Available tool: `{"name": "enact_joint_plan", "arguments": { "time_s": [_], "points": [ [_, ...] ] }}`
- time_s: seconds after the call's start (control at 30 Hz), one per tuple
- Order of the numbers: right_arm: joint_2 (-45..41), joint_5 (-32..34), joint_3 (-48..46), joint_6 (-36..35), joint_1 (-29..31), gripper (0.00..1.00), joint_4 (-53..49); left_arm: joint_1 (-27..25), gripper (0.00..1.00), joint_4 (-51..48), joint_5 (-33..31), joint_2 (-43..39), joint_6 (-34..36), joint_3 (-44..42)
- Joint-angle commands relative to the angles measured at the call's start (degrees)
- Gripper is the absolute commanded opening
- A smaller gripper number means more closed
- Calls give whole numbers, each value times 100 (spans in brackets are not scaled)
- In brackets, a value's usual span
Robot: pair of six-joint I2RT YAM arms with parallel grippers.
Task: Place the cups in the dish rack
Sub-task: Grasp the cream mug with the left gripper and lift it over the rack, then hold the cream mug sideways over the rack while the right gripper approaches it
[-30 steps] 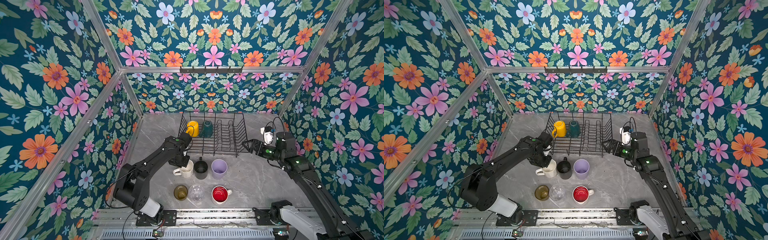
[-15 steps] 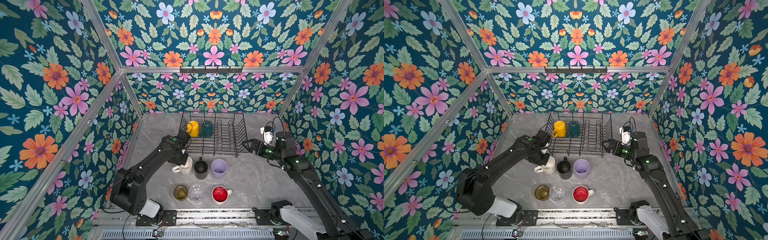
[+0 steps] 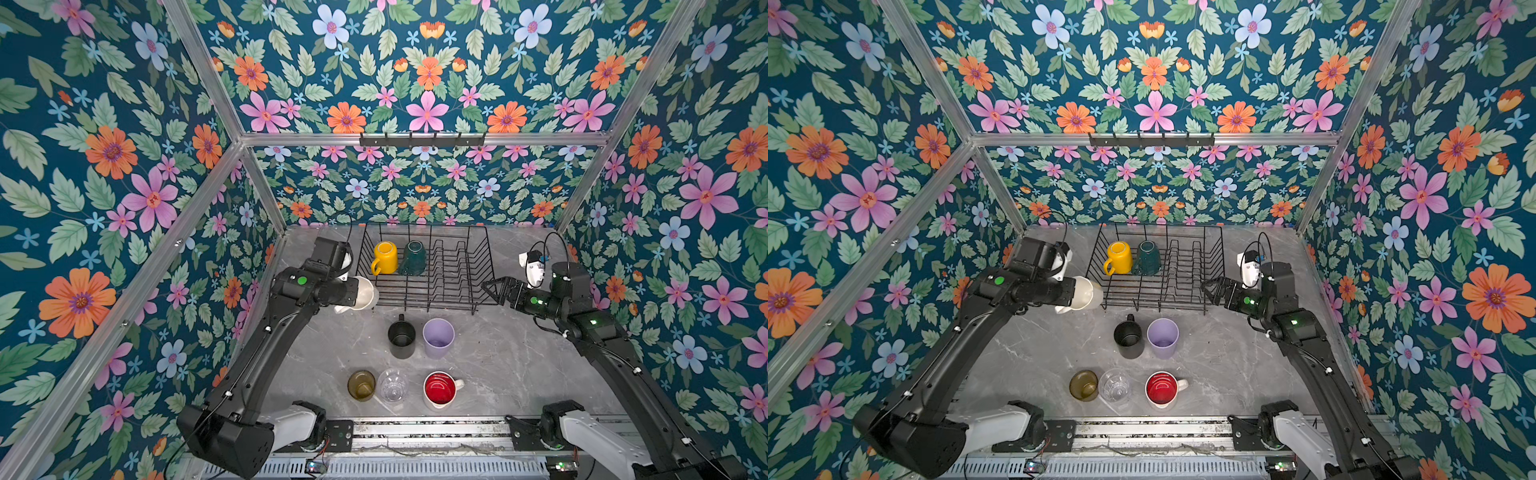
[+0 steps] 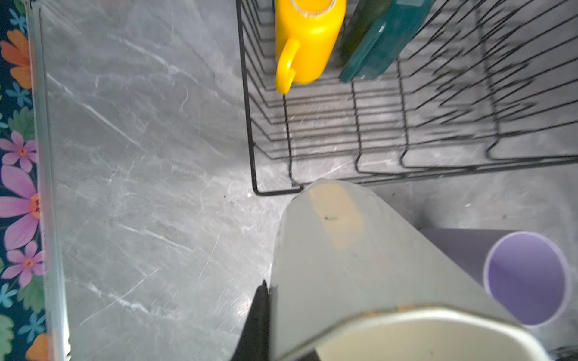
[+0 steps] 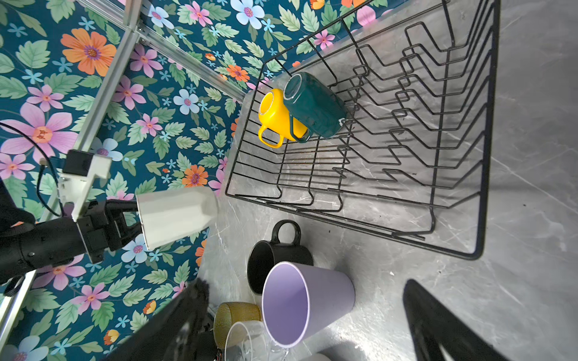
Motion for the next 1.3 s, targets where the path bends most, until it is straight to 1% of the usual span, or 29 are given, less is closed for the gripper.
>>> {"name": "enact_joint_plan", "arguments": {
  "time_s": [0.0, 0.1, 0.27, 0.37, 0.43, 0.53, 0.6, 0.7, 0.83, 1.07, 1.2, 1.27],
  "points": [
    [-3, -373, 6, 37, 10, 97, 542, 83, 0, 1419, 1447, 41, -60, 43],
    [-25, -647, -9, 94, 5, 97, 923, 123, 0, 2136, 2347, 292, -241, -8],
    [-38, -1111, -95, 166, 9, 97, 1618, 135, 0, 3268, 3572, 697, -584, -169],
    [35, -1422, -144, 252, 5, 97, 2068, 132, 0, 4182, 4392, 948, -1087, -434],
    [89, -1635, -196, 283, 5, 97, 2439, 132, 0, 4837, 4819, 1130, -1492, -615],
    [145, -1921, -317, 349, 10, 97, 3028, 119, 0, 5424, 5028, 1235, -1823, -803],
    [201, -2053, -371, 381, 5, 97, 3363, 114, 0, 5797, 5284, 1286, -2029, -922],
    [329, -2305, -404, 387, 5, 97, 3834, 85, 0, 6513, 5538, 1353, -2520, -1118],
    [537, -2550, -409, 413, 13, 97, 4286, -22, 0, 6693, 5641, 1472, -2636, -1129],
    [835, -2804, -183, 137, 185, 97, 4276, -337, 0, 6908, 5802, 1629, -2690, -1097],
    [969, -2677, 8, -360, 447, 97, 3795, -399, 0, 7197, 5947, 1666, -2839, -1109],
    [1080, -2678, 62, -404, 504, 97, 3772, -456, 0, 7343, 6051, 1692, -2905, -1102]
  ]
}}
